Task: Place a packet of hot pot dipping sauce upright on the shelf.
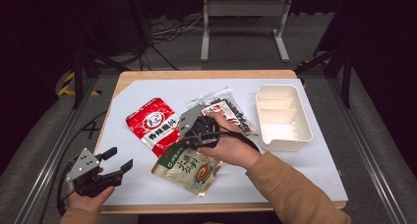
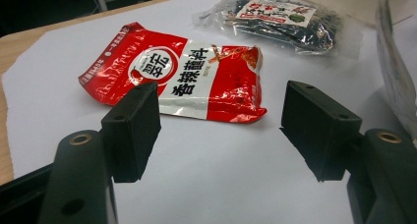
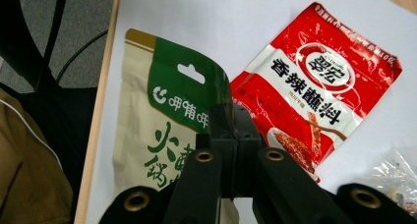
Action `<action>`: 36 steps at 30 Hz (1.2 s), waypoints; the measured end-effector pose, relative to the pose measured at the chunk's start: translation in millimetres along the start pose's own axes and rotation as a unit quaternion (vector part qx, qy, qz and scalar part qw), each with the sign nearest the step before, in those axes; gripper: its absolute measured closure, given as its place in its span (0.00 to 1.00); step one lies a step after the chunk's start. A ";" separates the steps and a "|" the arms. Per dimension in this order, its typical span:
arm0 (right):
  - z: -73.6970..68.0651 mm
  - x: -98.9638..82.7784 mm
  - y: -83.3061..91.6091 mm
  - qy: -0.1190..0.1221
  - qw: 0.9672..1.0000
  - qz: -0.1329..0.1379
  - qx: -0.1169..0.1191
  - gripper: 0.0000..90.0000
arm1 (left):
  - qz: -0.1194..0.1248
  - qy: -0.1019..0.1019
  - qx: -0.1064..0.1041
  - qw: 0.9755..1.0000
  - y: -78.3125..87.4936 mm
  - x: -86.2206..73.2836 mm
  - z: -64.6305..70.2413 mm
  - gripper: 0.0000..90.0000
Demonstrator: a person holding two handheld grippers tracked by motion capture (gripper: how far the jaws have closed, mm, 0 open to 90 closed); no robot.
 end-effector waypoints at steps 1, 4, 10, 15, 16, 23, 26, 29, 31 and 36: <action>-1.2 1.2 3.9 -0.001 1.000 0.004 -0.002 1.00 | 0.001 0.003 0.000 1.000 -0.5 0.1 -0.1 0.35; -1.7 3.4 12.4 -0.004 1.000 0.018 -0.003 1.00 | 0.001 0.005 -0.001 1.000 -1.4 0.2 -0.9 0.35; -1.6 5.5 21.9 -0.013 0.999 0.037 -0.003 1.00 | 0.003 0.007 -0.001 1.000 -2.7 1.0 -2.2 0.35; 0.2 8.6 35.0 -0.024 0.997 0.066 -0.013 1.00 | 0.003 0.008 -0.003 1.000 -4.8 1.9 -3.7 0.35; 1.2 9.1 36.9 -0.023 0.997 0.068 -0.018 1.00 | 0.004 0.007 -0.003 1.000 -5.2 2.1 -4.1 0.35; 9.9 10.4 52.3 -0.029 0.995 0.082 -0.049 1.00 | 0.006 0.007 -0.004 1.000 -7.9 3.4 -4.4 0.35; 11.4 8.5 59.4 -0.029 0.994 0.096 -0.054 1.00 | 0.005 0.007 -0.006 1.000 -8.3 3.5 -4.5 0.35; 11.7 7.6 63.4 -0.030 0.992 0.107 -0.059 1.00 | 0.004 0.007 -0.005 1.000 -8.7 3.4 -4.9 0.35; 13.0 6.2 68.6 -0.032 0.990 0.120 -0.066 1.00 | 0.007 0.006 -0.004 1.000 -9.3 3.3 -5.9 0.34; 16.6 2.0 79.3 -0.035 0.987 0.137 -0.078 1.00 | 0.010 0.017 -0.003 1.000 -9.8 2.3 -8.7 0.33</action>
Point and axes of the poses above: each handheld gripper's, and its own axes: y roughly backward along the jaws, x roughly out of its top, z roughly to its right, the point moved 3 cm from there along -y, roughly forward along the jaws, and after that the axes turned 1 degree about -x, right-handed, at the moved point
